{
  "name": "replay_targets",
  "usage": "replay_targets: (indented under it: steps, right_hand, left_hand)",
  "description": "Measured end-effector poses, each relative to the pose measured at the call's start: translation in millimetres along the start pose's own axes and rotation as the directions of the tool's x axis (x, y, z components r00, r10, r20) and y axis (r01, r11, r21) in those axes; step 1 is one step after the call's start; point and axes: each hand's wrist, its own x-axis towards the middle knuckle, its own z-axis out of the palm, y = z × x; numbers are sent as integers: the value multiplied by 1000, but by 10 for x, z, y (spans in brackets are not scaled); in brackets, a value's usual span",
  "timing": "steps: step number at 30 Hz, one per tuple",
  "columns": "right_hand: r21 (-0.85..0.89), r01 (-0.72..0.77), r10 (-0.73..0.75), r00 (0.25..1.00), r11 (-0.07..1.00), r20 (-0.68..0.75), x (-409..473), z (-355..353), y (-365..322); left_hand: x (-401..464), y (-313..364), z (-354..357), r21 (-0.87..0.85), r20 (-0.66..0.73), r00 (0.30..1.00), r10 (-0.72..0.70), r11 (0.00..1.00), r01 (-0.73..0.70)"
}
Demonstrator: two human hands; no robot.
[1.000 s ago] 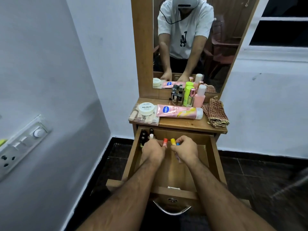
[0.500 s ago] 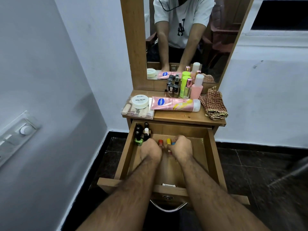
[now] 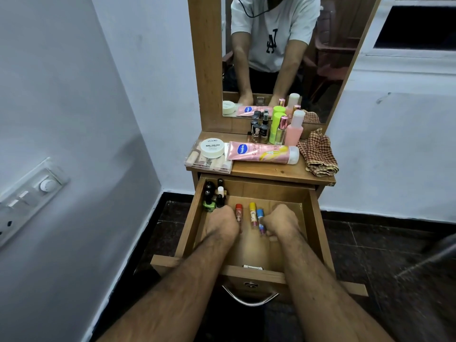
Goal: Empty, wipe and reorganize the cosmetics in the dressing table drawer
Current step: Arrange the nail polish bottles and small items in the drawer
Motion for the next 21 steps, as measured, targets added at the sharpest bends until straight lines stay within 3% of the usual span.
replay_targets:
  steps: [8, 18, 21]
  right_hand:
    - [130, 8, -4, 999, 991, -32, 115, 167, -200]
    - [319, -5, 23, 998, 948, -51, 307, 387, -259]
    - [290, 32, -19, 999, 956, -50, 271, 420, -238]
  left_hand:
    - [25, -26, -26, 14, -69, 997, 21, 1000, -20]
    - [18, -79, -46, -123, -82, 997, -7, 992, -3]
    - [6, -63, -62, -81, -107, 994, 25, 996, -34]
